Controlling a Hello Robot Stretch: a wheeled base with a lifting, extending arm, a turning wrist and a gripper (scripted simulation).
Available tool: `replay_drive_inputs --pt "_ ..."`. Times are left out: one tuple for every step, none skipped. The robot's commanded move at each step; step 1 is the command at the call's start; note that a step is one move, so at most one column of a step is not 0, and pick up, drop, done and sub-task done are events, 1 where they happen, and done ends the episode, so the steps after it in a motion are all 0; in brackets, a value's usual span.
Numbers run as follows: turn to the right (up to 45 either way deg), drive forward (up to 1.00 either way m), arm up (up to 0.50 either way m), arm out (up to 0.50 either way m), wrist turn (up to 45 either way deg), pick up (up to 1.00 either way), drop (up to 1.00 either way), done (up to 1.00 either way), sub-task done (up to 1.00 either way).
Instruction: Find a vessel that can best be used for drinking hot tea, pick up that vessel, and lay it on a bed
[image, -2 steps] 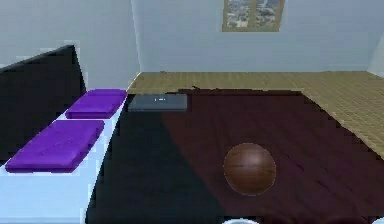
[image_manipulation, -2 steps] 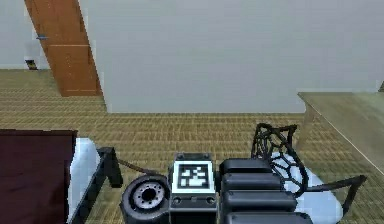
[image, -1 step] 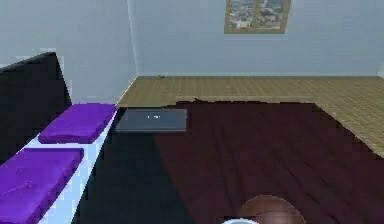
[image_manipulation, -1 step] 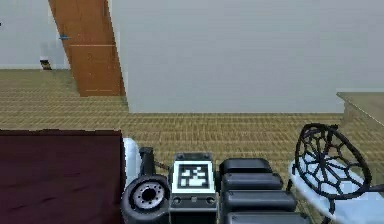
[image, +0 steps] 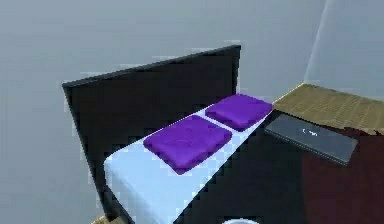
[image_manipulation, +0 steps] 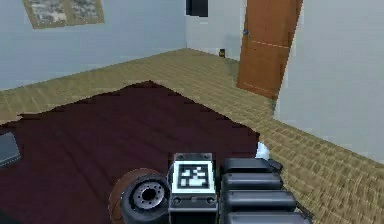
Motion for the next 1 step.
replay_drive_inputs --pt "-30.0 0.0 0.0 0.0 0.0 0.0 0.0 0.0 0.0"
